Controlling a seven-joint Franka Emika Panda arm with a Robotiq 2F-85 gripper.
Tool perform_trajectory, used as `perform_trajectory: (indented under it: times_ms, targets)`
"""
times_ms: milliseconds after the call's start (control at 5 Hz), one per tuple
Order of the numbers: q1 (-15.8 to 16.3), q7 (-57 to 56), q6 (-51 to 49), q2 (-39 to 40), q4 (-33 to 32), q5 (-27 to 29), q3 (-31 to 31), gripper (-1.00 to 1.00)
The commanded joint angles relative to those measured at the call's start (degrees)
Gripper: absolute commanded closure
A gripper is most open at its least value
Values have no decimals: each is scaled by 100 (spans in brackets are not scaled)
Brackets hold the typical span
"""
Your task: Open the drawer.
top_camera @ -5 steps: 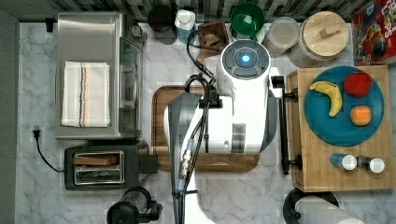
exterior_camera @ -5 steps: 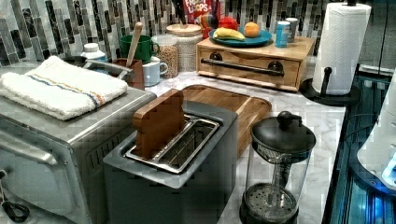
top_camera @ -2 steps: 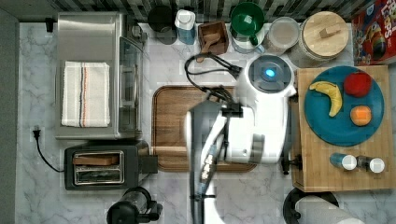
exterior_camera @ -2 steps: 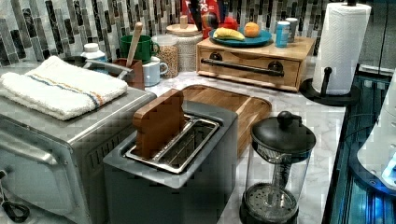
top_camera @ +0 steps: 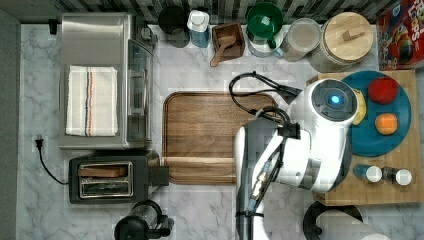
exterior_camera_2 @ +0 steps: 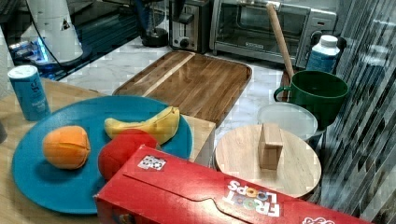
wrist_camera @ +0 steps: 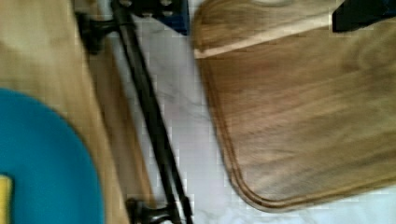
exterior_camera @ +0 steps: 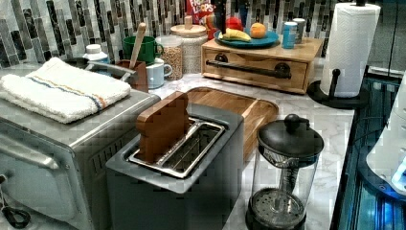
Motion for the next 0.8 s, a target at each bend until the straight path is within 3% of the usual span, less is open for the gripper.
perform_trajectory:
  times_ms: [200, 800]
  targets:
    - [-120, -1203, 479, -40, -159, -96, 46, -100]
    - [-339, -2229, 1570, -27, -862, -362, -226, -100]
